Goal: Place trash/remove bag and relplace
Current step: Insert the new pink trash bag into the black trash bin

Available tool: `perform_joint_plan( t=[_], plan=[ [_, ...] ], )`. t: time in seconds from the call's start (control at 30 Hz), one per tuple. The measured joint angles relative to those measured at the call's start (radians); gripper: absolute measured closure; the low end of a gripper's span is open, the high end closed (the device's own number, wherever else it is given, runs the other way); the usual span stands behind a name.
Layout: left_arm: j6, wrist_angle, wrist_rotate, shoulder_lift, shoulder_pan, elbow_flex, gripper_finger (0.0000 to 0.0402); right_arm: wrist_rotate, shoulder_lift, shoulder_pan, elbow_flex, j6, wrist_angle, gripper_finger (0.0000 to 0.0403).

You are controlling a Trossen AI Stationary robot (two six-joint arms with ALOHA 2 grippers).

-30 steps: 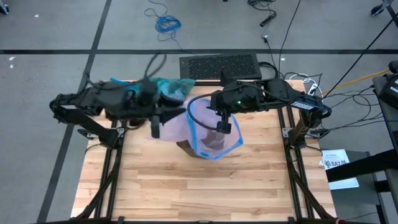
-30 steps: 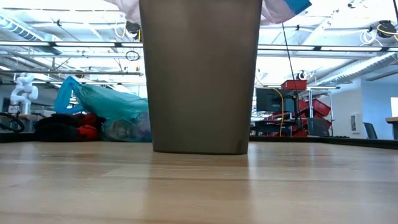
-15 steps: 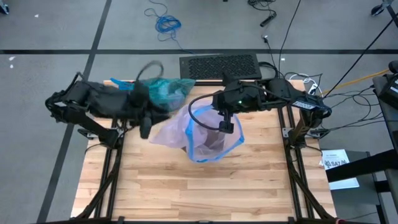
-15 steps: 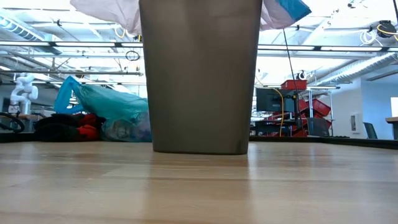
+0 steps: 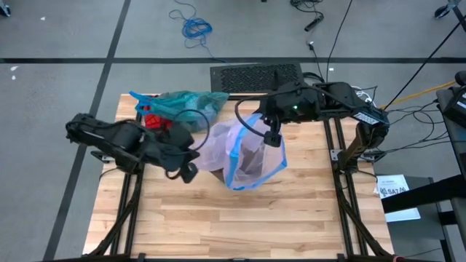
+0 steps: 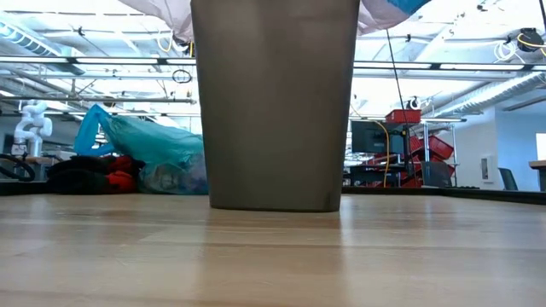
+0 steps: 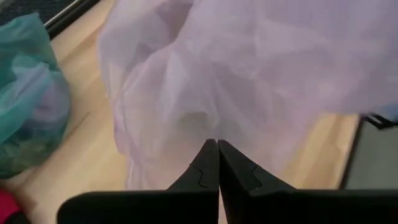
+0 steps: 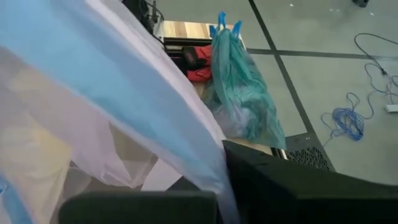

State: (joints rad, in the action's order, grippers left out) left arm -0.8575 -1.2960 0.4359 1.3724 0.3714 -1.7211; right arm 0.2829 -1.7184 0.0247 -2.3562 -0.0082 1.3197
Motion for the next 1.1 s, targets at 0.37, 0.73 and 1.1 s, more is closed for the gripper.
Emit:
perform_joint_plan(
  t=[0.37,0.73,1.1],
  plan=[
    [0.192,0.551,-0.023,0.000,-0.130,0.285,0.0401,0.000,0.004,0.000,0.000,-0.003,0.000,0.0403],
    [0.211,0.833,-0.207,0.000,-0.222,0.500,0.0401,-0.049,0.004,0.000,0.000,0.008,-0.010,0.0403],
    [0.212,0.954,-0.346,0.015,-0.290,0.569,0.0401,-0.074,0.004,0.000,0.000,0.023,-0.009,0.0403]
  ],
)
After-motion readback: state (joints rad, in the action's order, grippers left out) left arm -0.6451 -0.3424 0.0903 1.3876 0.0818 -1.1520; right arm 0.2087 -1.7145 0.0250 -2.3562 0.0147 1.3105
